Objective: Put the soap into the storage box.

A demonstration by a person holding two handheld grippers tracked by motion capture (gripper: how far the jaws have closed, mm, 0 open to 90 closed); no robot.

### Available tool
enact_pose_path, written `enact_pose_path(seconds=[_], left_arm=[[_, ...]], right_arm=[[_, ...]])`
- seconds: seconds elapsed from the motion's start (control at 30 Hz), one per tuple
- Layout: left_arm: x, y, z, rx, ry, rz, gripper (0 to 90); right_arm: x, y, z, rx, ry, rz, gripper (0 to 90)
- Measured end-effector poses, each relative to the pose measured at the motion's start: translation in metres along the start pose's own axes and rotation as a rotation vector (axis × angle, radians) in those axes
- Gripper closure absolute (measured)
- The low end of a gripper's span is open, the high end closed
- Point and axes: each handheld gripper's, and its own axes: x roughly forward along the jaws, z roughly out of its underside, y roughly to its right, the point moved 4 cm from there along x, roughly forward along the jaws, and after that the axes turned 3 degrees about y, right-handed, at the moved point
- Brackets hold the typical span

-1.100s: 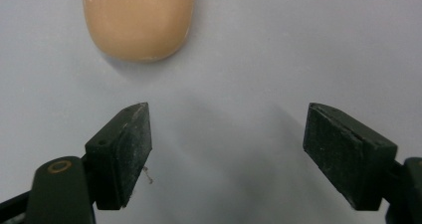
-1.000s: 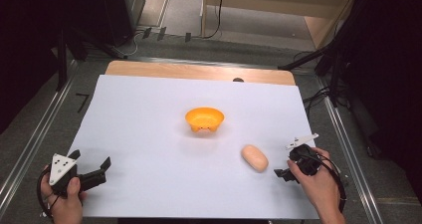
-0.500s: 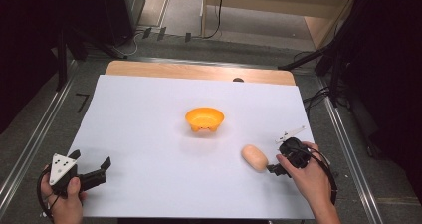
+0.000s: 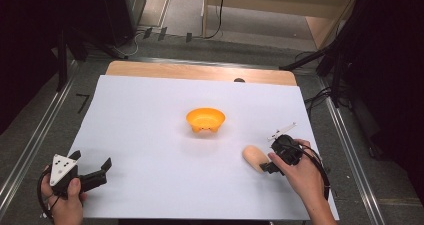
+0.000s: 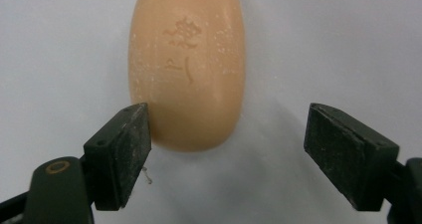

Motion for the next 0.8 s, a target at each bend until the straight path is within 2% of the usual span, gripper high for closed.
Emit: enact_pose_path(seconds=[0.4,0.8], left_arm=[[0.0,0.0,0.0,0.002,-0.002,0.002,0.0],[0.0,0.0,0.0,0.002,-0.001,0.003,0.0]], right_arm=[[0.009,-0.01,-0.013,-0.016,-0.009,-0.025,19.7],[0.023,-0.016,-0.023,-0.011,-0.034,-0.016,25.0]])
